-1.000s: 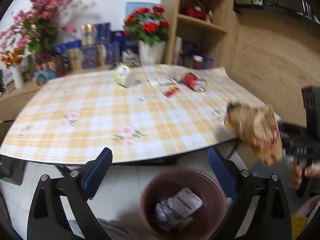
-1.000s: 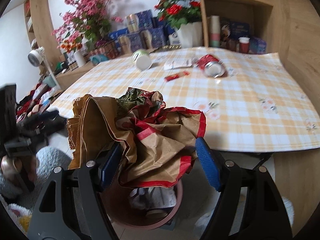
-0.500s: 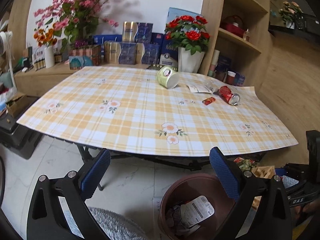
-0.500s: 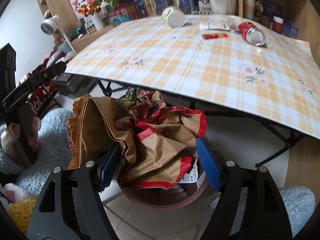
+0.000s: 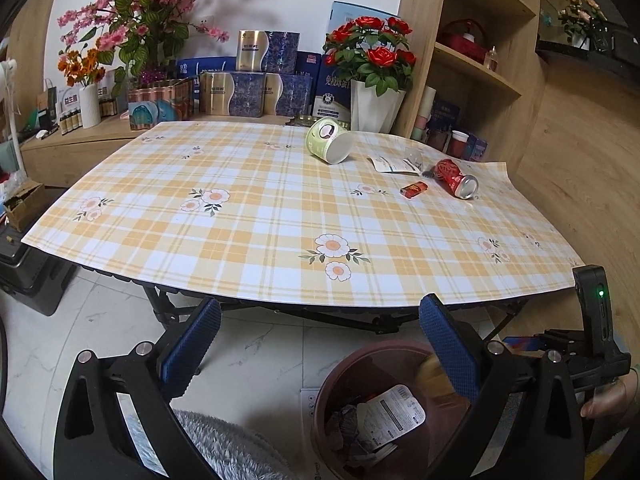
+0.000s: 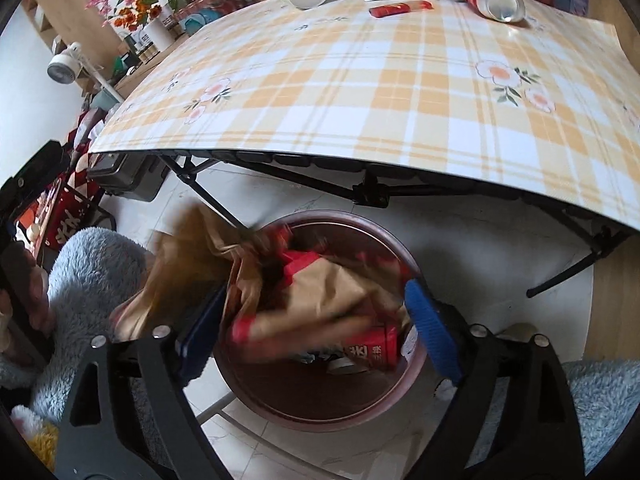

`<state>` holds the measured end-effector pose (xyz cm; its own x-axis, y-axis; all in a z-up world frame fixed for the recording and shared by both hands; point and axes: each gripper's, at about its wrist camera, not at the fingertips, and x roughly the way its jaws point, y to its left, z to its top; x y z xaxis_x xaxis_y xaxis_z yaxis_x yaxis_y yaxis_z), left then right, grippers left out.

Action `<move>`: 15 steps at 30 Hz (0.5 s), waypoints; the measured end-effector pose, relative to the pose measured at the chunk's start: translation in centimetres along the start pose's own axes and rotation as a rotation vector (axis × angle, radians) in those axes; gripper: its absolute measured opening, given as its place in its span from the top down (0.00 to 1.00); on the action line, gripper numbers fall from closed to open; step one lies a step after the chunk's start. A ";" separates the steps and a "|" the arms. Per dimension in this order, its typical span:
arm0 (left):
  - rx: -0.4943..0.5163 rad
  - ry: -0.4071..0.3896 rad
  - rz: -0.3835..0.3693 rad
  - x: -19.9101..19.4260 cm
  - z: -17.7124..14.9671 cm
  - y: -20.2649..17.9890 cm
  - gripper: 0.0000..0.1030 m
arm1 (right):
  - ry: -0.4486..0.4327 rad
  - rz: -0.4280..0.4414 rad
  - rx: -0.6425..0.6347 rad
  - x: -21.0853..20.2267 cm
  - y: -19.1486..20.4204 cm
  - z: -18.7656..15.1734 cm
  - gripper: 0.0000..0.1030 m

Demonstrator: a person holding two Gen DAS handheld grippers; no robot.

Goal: Collect trash
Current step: 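Open the left gripper to drop the spoon while the right gripper drops the bag, then reach the right gripper to the crushed red Coca-Cola can and grasp it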

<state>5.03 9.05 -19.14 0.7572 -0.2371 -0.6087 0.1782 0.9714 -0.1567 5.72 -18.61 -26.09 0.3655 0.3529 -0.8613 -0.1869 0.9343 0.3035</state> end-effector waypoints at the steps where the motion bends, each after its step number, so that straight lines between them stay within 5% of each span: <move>1: 0.000 0.004 0.000 0.1 0.0 0.0 0.06 | -0.006 0.004 0.003 -0.1 -0.1 0.0 0.09; 15: -0.006 0.024 0.005 0.5 -0.1 0.0 0.06 | -0.129 -0.057 -0.051 -2.9 -0.3 -0.1 0.06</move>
<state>5.36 8.92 -19.48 0.7429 -0.2321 -0.6278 0.1705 0.9726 -0.1577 4.66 -19.94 -23.73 0.4906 0.3063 -0.8157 -0.2076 0.9503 0.2320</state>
